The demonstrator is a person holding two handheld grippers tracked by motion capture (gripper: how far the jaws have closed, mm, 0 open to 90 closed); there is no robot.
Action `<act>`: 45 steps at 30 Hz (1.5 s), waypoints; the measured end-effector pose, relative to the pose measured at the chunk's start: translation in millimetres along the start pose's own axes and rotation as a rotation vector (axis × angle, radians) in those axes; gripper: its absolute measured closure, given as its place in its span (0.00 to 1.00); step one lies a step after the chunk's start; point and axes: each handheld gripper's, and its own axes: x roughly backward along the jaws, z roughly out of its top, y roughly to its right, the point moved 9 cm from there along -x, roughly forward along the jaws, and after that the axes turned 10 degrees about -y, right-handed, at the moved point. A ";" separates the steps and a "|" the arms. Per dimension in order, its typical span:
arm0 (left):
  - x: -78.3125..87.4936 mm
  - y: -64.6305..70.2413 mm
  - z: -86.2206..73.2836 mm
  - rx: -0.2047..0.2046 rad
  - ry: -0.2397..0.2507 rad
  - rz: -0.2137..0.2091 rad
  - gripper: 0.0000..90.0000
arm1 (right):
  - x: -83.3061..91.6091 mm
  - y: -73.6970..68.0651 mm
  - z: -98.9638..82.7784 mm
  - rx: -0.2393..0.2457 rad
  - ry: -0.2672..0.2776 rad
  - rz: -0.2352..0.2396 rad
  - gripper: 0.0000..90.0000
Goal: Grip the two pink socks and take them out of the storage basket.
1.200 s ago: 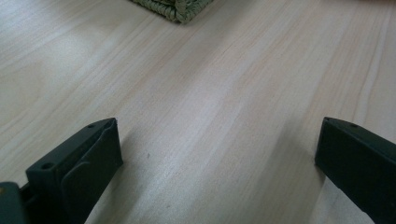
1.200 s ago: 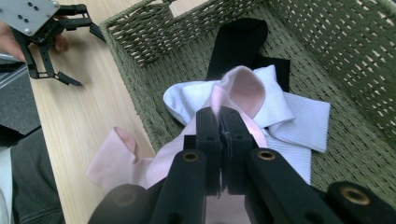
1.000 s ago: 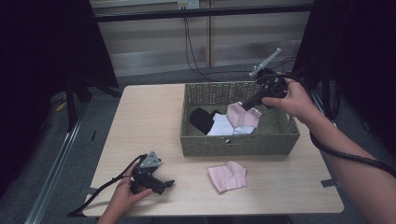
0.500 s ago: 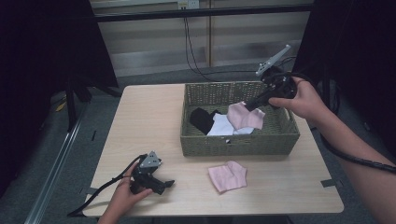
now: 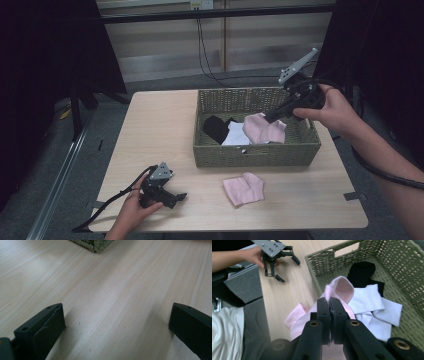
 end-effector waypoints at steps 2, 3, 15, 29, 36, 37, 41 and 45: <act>0.0 0.0 0.0 0.000 0.000 0.000 0.00 | 1.0 -4.0 0.0 0.006 0.001 0.009 0.97; 0.0 0.0 0.0 0.000 0.000 0.000 0.00 | 1.7 -5.5 0.3 0.015 0.003 0.008 0.97; 0.0 0.0 0.0 0.000 0.000 0.000 0.00 | 10.0 -23.7 -0.6 0.046 0.022 0.032 0.97; -0.3 -0.1 0.3 0.001 0.005 0.002 0.00 | 0.5 -47.8 -3.9 0.094 0.023 0.071 0.97; -0.3 0.1 0.2 0.003 0.005 0.001 0.00 | -8.9 -60.3 -5.7 0.111 0.023 0.098 0.97; -0.3 0.1 0.2 0.003 0.005 0.001 0.00 | -11.4 -62.2 -6.3 0.114 0.018 0.106 0.97; -0.4 0.2 0.3 0.004 0.005 0.001 0.00 | -24.5 -64.7 -8.4 0.123 0.000 0.117 0.97; -0.3 0.2 0.1 0.004 0.004 0.001 0.00 | -39.8 -65.9 -10.3 0.129 -0.021 0.126 0.97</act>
